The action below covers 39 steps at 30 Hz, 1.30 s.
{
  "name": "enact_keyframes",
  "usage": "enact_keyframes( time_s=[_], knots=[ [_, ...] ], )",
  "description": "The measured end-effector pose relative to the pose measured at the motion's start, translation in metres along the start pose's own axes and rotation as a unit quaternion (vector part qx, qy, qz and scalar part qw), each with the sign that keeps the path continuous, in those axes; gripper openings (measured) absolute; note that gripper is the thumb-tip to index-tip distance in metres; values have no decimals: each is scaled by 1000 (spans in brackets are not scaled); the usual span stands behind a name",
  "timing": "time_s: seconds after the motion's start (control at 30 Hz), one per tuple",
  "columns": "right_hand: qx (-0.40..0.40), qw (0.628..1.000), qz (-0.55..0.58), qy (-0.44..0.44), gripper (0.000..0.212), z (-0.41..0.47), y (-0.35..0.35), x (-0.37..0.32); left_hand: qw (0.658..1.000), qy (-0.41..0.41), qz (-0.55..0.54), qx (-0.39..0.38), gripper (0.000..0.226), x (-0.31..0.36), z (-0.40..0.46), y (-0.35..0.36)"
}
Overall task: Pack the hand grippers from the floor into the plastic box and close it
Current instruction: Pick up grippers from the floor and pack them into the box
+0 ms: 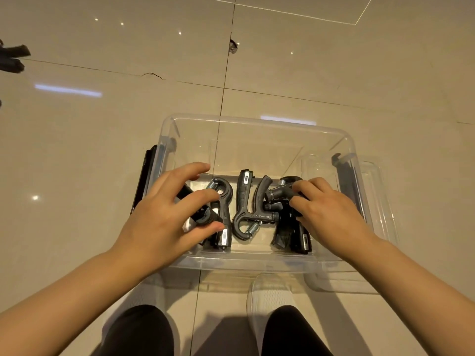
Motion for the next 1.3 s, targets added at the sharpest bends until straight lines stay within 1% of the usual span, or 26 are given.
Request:
enact_keyframes(
  time_s=[0.1,0.2,0.27,0.37,0.43,0.5,0.57,0.6,0.67,0.73,0.8,0.87,0.93,0.97,1.03,1.17,1.3],
  knots=[
    [8,1000,-28,7,32,3,-7,1,1000,5,9,-1,35,1,0,0],
    [22,998,-56,-5,31,2,-15,-4,1000,2,6,-4,35,1,1,0],
    [10,998,-55,-6,28,0,-20,-11,1000,-3,6,-6,36,1,0,0],
    [-17,999,-33,27,27,0,-23,-20,1000,-6,6,-7,36,1,0,-1],
    [-58,997,-17,52,23,2,-20,-25,1000,-8,10,-7,37,1,0,-1],
    [-129,990,-2,62,15,2,-11,-25,1000,-10,14,-9,38,1,0,-1],
    [-222,973,15,60,18,-1,-2,-21,1000,-10,17,-11,38,2,1,-1],
    [-253,964,38,64,19,-2,0,-20,1000,-10,19,-11,37,2,0,-1],
    [-290,950,79,81,20,-2,0,-14,1000,-10,19,-11,37,2,1,0],
    [-295,950,67,78,27,7,1,-6,1000,-11,19,-13,39,3,1,0],
    [-269,958,52,83,36,24,7,5,1000,-12,23,-17,41,4,1,-1],
    [-253,961,53,96,51,40,20,14,999,-12,25,-20,41,4,1,-1],
    [-279,957,27,82,65,50,39,20,999,-15,26,-24,41,4,2,-1],
    [-297,952,14,75,67,51,46,21,999,-17,27,-26,41,4,2,-1],
    [-322,944,-6,72,66,50,55,21,999,-19,26,-29,41,4,2,-1],
    [-300,951,-43,62,57,45,57,18,999,-17,18,-24,38,3,2,-1],
    [-299,949,-73,68,56,43,57,16,1000,-12,14,-21,38,3,1,-1]
  ],
)
Point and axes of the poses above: each hand's wrist, its own z-axis towards the middle knuckle, its own y-axis out of the palm, x = y × z, the point moved 3 cm from there along z, towards the middle knuckle, and after that the axes turned 10 degrees about x, right-handed, at the moved point
